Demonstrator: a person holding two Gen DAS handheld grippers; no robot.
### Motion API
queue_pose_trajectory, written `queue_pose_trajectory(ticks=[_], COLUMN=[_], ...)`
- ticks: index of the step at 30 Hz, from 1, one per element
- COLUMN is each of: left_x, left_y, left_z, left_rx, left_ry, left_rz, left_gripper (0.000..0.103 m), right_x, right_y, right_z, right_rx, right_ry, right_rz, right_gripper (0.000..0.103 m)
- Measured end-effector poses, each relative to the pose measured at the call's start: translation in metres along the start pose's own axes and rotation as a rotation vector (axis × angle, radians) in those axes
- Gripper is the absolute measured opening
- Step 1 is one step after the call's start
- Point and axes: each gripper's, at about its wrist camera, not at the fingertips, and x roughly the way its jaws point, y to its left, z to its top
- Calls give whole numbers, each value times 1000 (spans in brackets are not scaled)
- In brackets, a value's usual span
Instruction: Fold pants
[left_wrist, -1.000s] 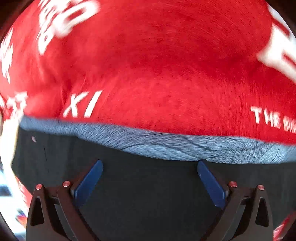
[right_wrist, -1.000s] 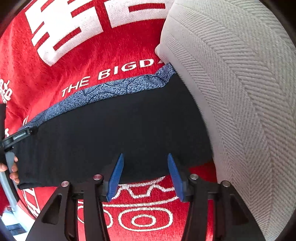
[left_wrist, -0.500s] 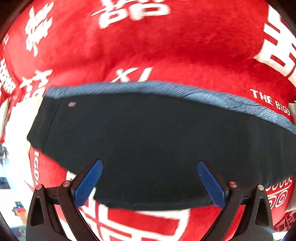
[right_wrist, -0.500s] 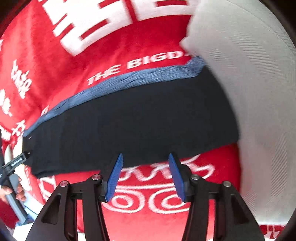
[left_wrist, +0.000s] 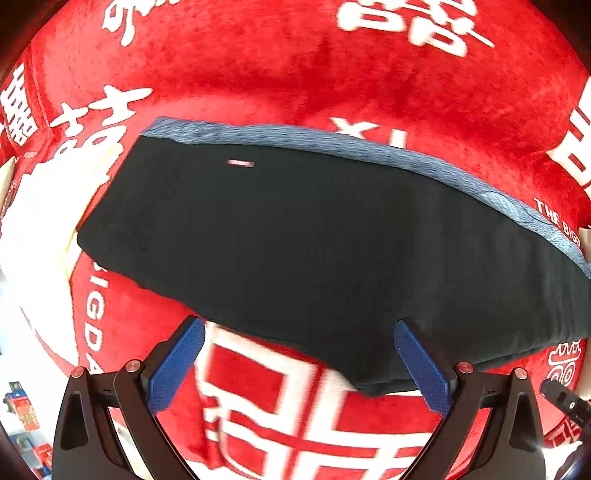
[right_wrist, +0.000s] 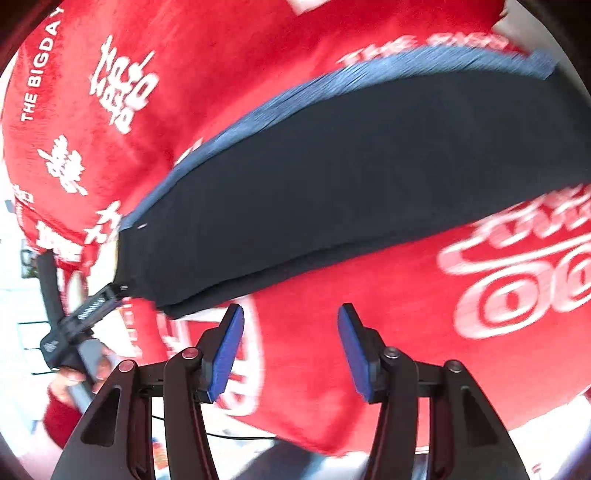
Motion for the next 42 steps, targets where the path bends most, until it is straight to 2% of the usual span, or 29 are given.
queue_pose_trajectory(ticks=[4,8,15,21,22,23,24,28,31,35,37,38,40,42], left_x=[7,14,25,36,38,41,43,35,32,41,42,41,37,31], left_y=[27,30,14,12,12,10,6,-11,-19,-17,-14,-13,-6,2], left_z=[2,3,14,23,24,24,23,5,-16,-31,-31,-29,-24,-16], left_rx=[3,67,140,131,128,135,160,300,384,372,361,351,323,293], left_ry=[10,5,2,3,9,18,33,22,2,1,-12,-12,-16,-24], left_rz=[-17,-32,-105,-124,-129,-134,-134,-120,-71,-43,-50,-48,-18,0], left_gripper=[103,103,103,103,103,103,103,103,103,103,103,103,103,103], right_x=[37,73,96,105,108,111,111,90,80,103,107,106,100,85], right_y=[33,57,66,56,56,57,57,73,85,72,67,66,65,66], right_z=[-15,-17,-13,-7,-5,-3,-2,-6,-17,-30,-31,-30,-28,-26], right_rx=[46,104,154,256,272,286,286,198,111,110,107,112,110,74], right_ry=[26,35,13,-16,-11,-8,-6,-46,-45,-11,-20,-16,5,-1], right_rz=[127,220,246,329,342,339,312,254,185,114,128,141,137,81], right_gripper=[57,57,57,57,48,33,9,9,9,9,9,11,23,34])
